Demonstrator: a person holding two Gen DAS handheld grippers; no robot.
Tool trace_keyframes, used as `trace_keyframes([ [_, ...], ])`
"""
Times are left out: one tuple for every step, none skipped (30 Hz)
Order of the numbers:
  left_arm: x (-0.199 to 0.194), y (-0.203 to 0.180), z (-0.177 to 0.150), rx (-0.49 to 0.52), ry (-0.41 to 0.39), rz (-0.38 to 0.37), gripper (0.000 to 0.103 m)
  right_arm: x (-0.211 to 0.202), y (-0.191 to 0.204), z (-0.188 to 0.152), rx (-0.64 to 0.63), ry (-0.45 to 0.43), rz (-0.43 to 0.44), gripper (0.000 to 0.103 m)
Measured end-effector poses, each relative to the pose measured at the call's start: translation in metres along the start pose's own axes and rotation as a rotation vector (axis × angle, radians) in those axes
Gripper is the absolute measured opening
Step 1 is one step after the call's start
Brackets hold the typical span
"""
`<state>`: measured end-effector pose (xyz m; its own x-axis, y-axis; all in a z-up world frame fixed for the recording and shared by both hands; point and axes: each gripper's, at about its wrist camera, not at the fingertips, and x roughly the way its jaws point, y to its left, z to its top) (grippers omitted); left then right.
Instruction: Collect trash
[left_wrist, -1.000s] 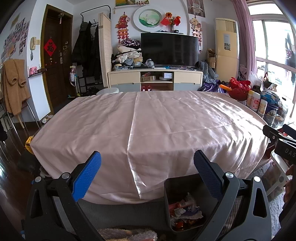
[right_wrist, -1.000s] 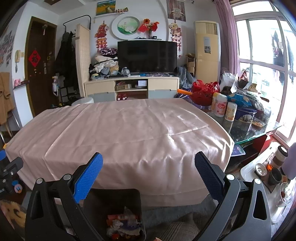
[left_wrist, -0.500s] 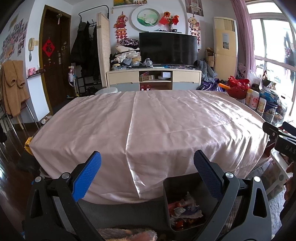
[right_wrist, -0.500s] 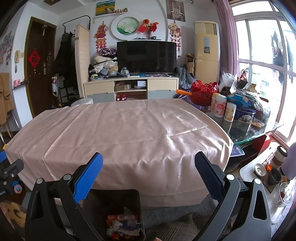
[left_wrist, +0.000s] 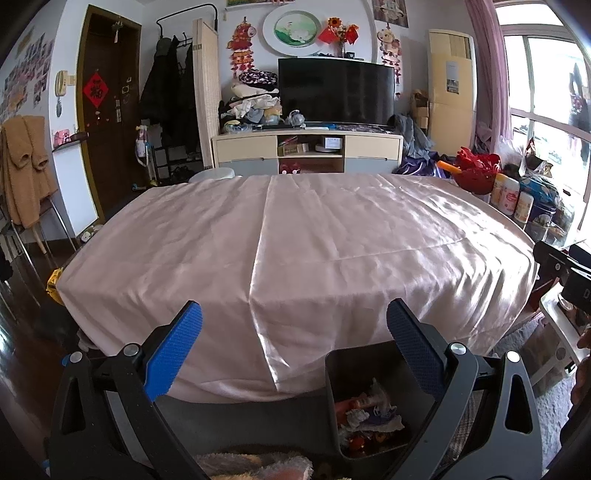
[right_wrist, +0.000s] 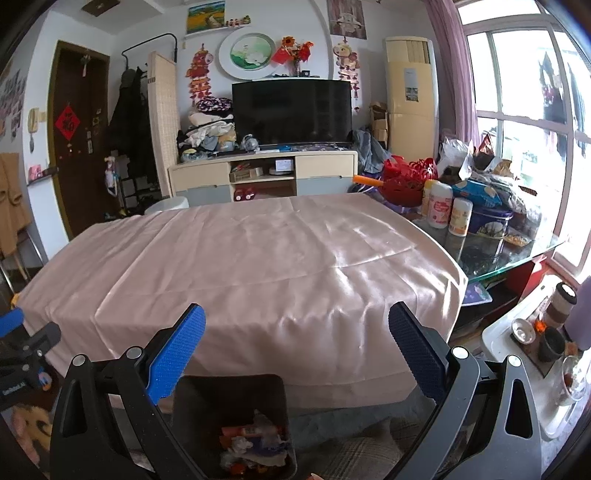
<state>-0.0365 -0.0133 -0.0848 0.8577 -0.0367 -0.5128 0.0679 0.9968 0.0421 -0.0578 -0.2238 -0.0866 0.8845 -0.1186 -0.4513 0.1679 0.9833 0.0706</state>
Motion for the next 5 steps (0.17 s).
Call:
trace_keyframes([
  [0.0001,0.0003,0.0006,0.001,0.001,0.003,0.095,-0.0001,0.0001,0.0002,-0.002,0.0,0.001,0.1],
  [0.0005,0.0003,0.0008,0.0,0.002,0.005,0.095,0.0,-0.0001,-0.0004,-0.003,-0.002,0.002,0.1],
  [0.0008,-0.0001,0.0011,-0.005,0.003,0.004,0.095,-0.0001,-0.0005,-0.0005,-0.003,-0.003,0.003,0.1],
  [0.0017,0.0008,0.0014,-0.007,0.006,0.003,0.095,-0.0002,-0.0011,-0.0009,0.0,-0.003,0.003,0.1],
  [0.0026,-0.0004,0.0014,-0.008,0.01,0.002,0.095,0.0002,-0.0016,-0.0012,0.002,-0.001,0.004,0.1],
])
